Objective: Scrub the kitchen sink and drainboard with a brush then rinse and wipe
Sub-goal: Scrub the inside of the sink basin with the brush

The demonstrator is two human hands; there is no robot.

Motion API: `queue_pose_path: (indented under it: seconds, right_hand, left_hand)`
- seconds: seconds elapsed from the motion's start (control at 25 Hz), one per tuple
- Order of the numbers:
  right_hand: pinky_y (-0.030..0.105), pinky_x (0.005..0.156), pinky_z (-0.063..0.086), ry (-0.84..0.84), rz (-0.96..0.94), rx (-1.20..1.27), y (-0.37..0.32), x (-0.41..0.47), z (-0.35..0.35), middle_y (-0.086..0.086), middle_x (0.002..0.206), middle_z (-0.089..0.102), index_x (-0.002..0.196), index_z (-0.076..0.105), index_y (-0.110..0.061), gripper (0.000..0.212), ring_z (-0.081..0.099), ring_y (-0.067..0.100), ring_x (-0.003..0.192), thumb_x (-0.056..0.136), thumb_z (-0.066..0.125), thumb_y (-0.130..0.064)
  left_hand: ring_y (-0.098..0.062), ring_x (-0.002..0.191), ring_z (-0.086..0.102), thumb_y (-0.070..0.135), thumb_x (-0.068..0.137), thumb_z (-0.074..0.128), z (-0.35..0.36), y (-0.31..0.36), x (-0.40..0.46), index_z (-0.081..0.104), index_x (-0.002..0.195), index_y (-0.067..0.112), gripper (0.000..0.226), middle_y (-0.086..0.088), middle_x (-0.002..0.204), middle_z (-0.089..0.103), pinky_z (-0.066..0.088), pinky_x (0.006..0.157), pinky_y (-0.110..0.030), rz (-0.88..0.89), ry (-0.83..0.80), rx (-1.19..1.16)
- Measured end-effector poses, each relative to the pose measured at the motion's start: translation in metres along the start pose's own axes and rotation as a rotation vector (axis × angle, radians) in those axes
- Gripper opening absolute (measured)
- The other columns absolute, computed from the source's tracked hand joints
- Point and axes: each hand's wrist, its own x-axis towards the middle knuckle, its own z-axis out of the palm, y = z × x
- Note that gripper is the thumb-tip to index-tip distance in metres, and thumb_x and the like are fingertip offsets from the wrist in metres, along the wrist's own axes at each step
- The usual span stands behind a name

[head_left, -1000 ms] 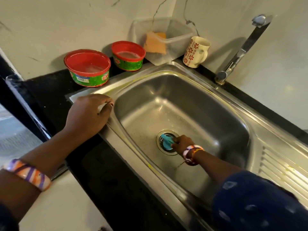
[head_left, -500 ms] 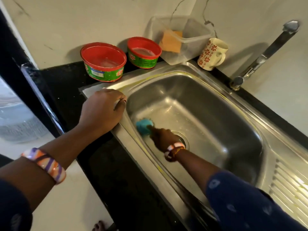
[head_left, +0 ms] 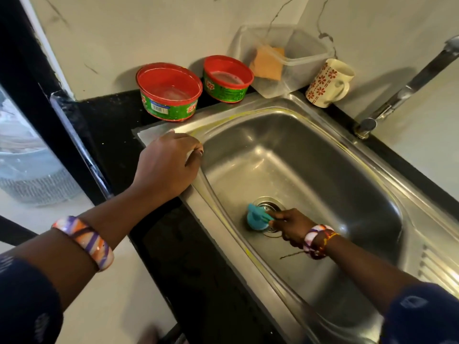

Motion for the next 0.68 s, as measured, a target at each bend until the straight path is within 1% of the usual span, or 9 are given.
queue_pose_path:
  seconds: [0.08,0.2,0.28,0.32,0.36,0.44,0.52,0.6,0.68]
  right_hand:
    - [0.014,0.031,0.022,-0.048,0.051,-0.125,0.008,-0.005,-0.021,-0.004,0.042,0.033,0.116,0.06,-0.03,0.027,0.024,0.003,0.027,0.095,0.049,-0.019]
    - [0.016,0.035,0.026,0.169,0.086,-0.125,0.011,0.018,-0.023,-0.009,0.034,0.04,0.112,0.067,-0.019,0.025,0.033,0.005,0.03,0.094,0.049,-0.021]
    - [0.02,0.049,0.034,0.273,0.079,-0.15,0.012,0.03,-0.006,-0.001,0.055,0.057,0.113,0.066,-0.015,0.028,0.05,0.015,0.05,0.093,0.049,-0.023]
    - [0.021,0.055,0.036,0.278,0.066,-0.18,0.015,0.032,0.001,0.004,0.066,0.061,0.117,0.065,-0.013,0.03,0.055,0.02,0.06,0.093,0.049,-0.023]
    - [0.02,0.056,0.037,0.262,0.059,-0.174,0.019,0.033,0.005,0.003,0.068,0.059,0.12,0.064,-0.014,0.032,0.054,0.019,0.061,0.093,0.05,-0.023]
    - [0.015,0.041,0.034,0.168,0.084,-0.178,0.016,0.022,-0.007,-0.003,0.056,0.048,0.123,0.062,-0.015,0.033,0.043,0.011,0.046,0.092,0.052,-0.021]
    - [0.014,0.032,0.028,0.046,0.116,-0.203,0.005,0.006,-0.025,-0.001,0.051,0.043,0.121,0.062,-0.013,0.031,0.037,0.009,0.036,0.092,0.052,-0.019]
    - [0.015,0.031,0.024,-0.133,0.123,-0.075,-0.015,-0.013,-0.023,0.001,0.05,0.039,0.118,0.063,-0.012,0.028,0.031,0.006,0.031,0.094,0.051,-0.017]
    - [0.014,0.031,0.025,-0.278,0.032,-0.03,-0.033,-0.024,0.006,0.001,0.052,0.041,0.124,0.058,-0.019,0.031,0.031,0.002,0.029,0.095,0.049,-0.016]
  left_hand:
    - [-0.025,0.081,0.063,0.013,0.086,0.06,0.001,-0.001,0.001,0.072,0.096,0.009,0.016,-0.008,0.098,0.07,0.036,0.06,-0.025,-0.007,-0.005,0.004]
    - [-0.025,0.082,0.063,0.013,0.086,0.06,0.001,-0.002,0.002,0.072,0.097,0.009,0.017,-0.009,0.099,0.07,0.036,0.06,-0.025,-0.026,-0.011,0.007]
    - [-0.026,0.081,0.062,0.013,0.086,0.06,0.0,0.0,0.001,0.071,0.097,0.008,0.017,-0.01,0.098,0.07,0.036,0.06,-0.025,-0.033,-0.014,0.008]
    - [-0.027,0.08,0.062,0.013,0.086,0.06,0.0,0.001,0.001,0.071,0.098,0.007,0.017,-0.011,0.098,0.069,0.037,0.06,-0.026,-0.034,-0.014,0.014]
    - [-0.027,0.081,0.062,0.013,0.086,0.06,0.0,0.001,0.001,0.071,0.098,0.007,0.017,-0.011,0.099,0.069,0.037,0.06,-0.026,-0.035,-0.016,0.021]
    - [-0.027,0.086,0.062,0.014,0.087,0.059,0.0,0.001,0.001,0.07,0.102,0.008,0.02,-0.011,0.104,0.068,0.039,0.062,-0.027,-0.052,-0.02,0.036]
    - [-0.027,0.094,0.06,0.016,0.087,0.057,0.0,0.001,0.002,0.066,0.111,0.009,0.026,-0.01,0.113,0.065,0.04,0.065,-0.028,-0.095,-0.024,0.07]
    - [-0.028,0.104,0.056,0.019,0.088,0.057,0.001,0.0,0.003,0.06,0.12,0.009,0.034,-0.01,0.121,0.06,0.042,0.07,-0.032,-0.131,-0.036,0.117]
    - [-0.028,0.111,0.053,0.021,0.089,0.056,0.002,-0.001,0.005,0.056,0.124,0.009,0.037,-0.01,0.126,0.057,0.044,0.075,-0.035,-0.141,-0.051,0.134]
